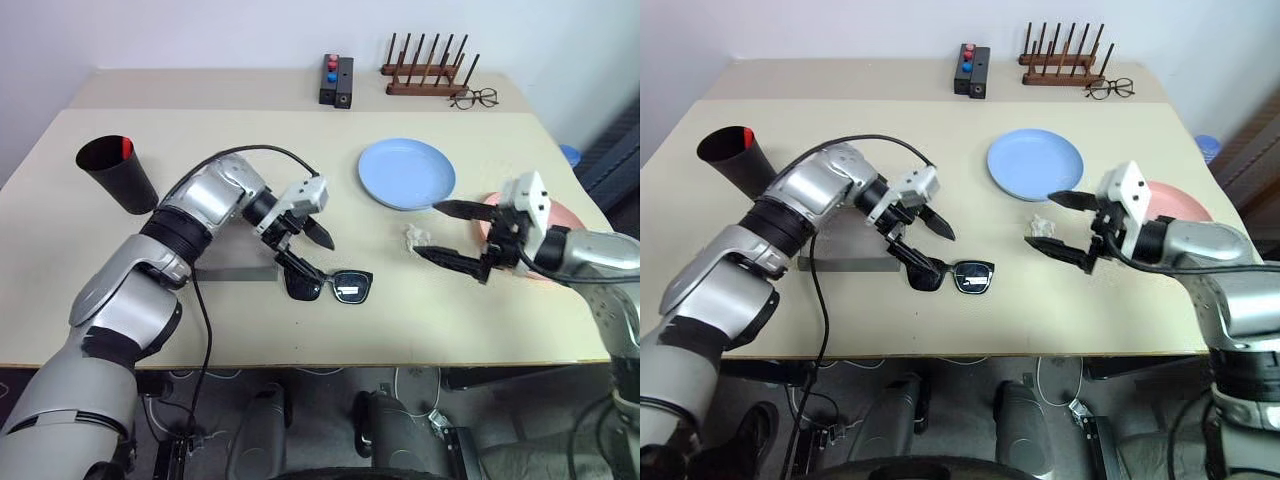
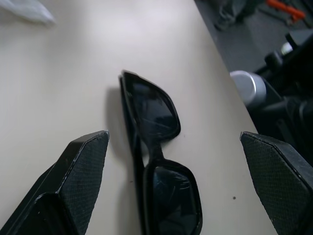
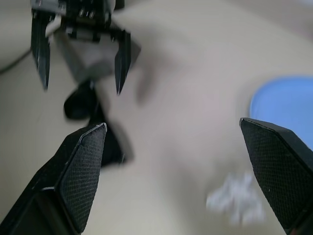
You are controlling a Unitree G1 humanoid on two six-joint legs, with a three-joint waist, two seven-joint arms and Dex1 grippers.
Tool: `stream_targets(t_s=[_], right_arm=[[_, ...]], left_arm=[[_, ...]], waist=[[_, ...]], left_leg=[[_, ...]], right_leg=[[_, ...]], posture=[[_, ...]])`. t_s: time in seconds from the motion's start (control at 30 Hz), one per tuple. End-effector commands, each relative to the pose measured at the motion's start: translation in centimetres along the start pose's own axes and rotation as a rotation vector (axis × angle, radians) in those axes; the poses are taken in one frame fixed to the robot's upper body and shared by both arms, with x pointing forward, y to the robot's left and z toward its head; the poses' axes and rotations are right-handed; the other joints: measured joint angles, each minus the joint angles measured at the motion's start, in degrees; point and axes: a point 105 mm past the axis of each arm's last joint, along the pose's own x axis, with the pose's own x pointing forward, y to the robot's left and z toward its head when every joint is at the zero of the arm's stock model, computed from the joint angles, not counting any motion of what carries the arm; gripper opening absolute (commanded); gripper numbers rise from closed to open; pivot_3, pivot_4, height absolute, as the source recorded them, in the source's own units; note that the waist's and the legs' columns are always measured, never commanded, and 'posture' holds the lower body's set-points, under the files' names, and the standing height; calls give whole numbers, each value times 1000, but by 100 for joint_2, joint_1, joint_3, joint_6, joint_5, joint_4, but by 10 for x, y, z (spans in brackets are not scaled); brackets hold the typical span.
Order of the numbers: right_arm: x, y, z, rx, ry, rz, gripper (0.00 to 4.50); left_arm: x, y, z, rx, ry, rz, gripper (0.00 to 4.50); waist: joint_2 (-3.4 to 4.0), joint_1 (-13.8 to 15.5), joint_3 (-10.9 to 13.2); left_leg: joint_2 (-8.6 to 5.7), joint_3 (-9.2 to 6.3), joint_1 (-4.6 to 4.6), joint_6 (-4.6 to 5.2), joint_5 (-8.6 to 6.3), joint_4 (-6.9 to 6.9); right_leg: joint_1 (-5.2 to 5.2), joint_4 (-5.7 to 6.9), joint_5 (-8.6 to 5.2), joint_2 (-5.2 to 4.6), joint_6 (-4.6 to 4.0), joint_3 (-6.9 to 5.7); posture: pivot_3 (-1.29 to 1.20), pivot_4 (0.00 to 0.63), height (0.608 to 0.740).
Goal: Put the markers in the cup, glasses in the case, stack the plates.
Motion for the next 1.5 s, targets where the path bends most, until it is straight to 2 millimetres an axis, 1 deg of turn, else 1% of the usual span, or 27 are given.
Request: stream_targets(t_s=[0.03,0.13,0.27,0.4,0.53,0.63,0.7,0.8,0.87,0.9,0.97,1.07,1.13,1.2,1.27,1.4,1.5], right_arm=[[-17,2,13,-61,-7,-21,4500],[-21,4,11,-61,4,-38,4500],[-20,4,12,-64,-8,-56,4500],[-16,3,13,-62,-25,-65,4500],[-15,2,14,-65,-35,-75,4500],[-14,2,14,-67,-36,-79,4500],[-13,2,15,-67,-38,-81,4500],[-13,0,16,-71,-47,-88,4500],[-12,0,17,-73,-50,-95,4500],[-12,-1,17,-74,-51,-97,4500],[-12,-1,17,-75,-52,-101,4500],[-11,-2,16,-75,-54,-105,4500],[-11,-2,16,-75,-55,-105,4500],[-10,-2,16,-75,-58,-104,4500],[-9,-2,16,-75,-59,-104,4500],[-7,-4,18,-80,-60,-102,4500],[-6,-6,18,-83,-62,-101,4500]], left_arm=[[2,-2,9,51,27,-22,4438],[6,-1,3,64,67,-26,4438],[13,0,-7,123,119,-33,4438],[22,4,-8,169,128,-29,4438],[33,4,-9,186,119,-42,4438],[34,4,-11,199,124,-35,3652],[35,4,-13,208,137,-32,2791],[35,5,-13,208,137,-27,1274],[35,5,-13,211,135,-25,373],[35,5,-13,211,133,-25,12],[35,4,-11,214,124,-27,12],[36,2,-6,203,86,-38,12],[36,3,2,203,49,-31,12],[33,7,17,188,-22,-15,12],[26,10,31,184,-82,7,12],[6,24,55,207,-155,102,12],[-7,30,61,214,-164,148,12]], waist=[[1,-1,0],[1,-13,0],[1,0,0],[0,18,0],[0,6,0],[0,5,0],[1,4,0],[1,3,-1],[7,22,-5],[17,46,-11],[21,98,-13],[22,135,-13],[22,140,-13],[22,149,-13],[21,149,-12],[17,143,-9],[17,135,-9]], left_leg=[[0,0,1,0,0,1],[1,0,3,0,0,-2],[1,0,2,0,0,0],[-1,0,0,1,-1,3],[-1,0,0,1,-1,2],[-1,0,0,1,-1,3],[-1,0,2,2,-1,1],[-1,0,1,2,-1,2],[-1,0,3,2,-1,2],[-2,-3,10,2,-1,2],[-5,-3,25,3,-2,13],[-3,-4,25,2,-3,21],[-3,-4,24,2,-3,21],[-3,-3,20,4,-4,18],[-4,-4,10,5,-4,18],[-4,-4,4,6,-4,19],[-4,-3,5,6,-4,16]], right_leg=[[0,0,0,0,0,0],[0,0,-1,-1,-1,0],[1,-1,-1,-1,-1,0],[3,-4,-1,-4,-1,-1],[3,-4,-1,-4,-1,-1],[3,-4,0,-4,-1,-1],[3,-4,0,-4,-1,-1],[3,-4,0,-3,-1,-1],[7,-4,0,-4,-1,-1],[20,-8,-1,-4,-1,-2],[40,-10,0,-8,0,-3],[44,-11,4,-8,-5,-4],[43,-12,4,-8,-6,-3],[40,-12,4,-8,-6,-4],[31,-12,4,-8,-5,-4],[22,-10,5,-7,-3,-5],[22,-11,4,-7,-3,-5]], posture=[[0,150,740],[0,150,740],[0,150,740],[0,150,740],[0,150,740],[0,150,740],[0,150,740],[0,150,740],[0,150,740],[0,150,740],[0,150,740],[0,150,740],[0,150,740],[0,150,740],[0,150,740],[0,150,740],[0,150,740]])
